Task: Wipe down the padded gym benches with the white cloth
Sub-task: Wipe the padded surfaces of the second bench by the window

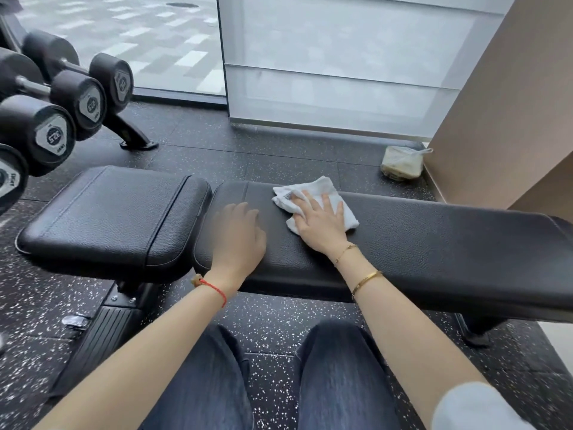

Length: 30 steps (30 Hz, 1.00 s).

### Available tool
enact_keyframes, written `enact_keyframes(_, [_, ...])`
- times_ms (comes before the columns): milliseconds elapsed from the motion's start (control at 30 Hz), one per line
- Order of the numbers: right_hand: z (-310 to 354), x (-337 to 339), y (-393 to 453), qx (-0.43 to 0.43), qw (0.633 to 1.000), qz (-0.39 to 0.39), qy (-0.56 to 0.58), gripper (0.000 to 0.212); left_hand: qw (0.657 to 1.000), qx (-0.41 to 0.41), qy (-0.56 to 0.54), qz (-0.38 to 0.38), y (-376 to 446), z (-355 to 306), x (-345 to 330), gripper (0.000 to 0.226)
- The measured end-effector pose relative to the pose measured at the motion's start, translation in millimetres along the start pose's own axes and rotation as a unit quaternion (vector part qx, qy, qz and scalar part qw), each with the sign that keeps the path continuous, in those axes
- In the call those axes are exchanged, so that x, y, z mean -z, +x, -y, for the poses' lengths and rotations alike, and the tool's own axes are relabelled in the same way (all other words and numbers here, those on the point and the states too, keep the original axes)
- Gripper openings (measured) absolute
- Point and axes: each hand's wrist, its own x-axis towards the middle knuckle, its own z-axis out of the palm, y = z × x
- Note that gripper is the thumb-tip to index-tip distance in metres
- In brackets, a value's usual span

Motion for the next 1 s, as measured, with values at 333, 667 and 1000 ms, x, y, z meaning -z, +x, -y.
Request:
enact_keyframes(333, [57,-12,15,0.084,0.996,0.014,0.000,0.052,0.999,0.032,-0.021,-0.027,-6,34,7,0.042])
enact_keyframes(667, [6,2,-7,-0.029,0.999,-0.029,-0.023,0.050,0.998,0.032,-0.031,-0.034,-7,35,8,0.045])
enact_keyframes(1000, [-30,-4,-77,0.039,0.999,-0.031,-0.014,0.050,0.999,0.021,-0.023,-0.032,-11,33,8,0.046])
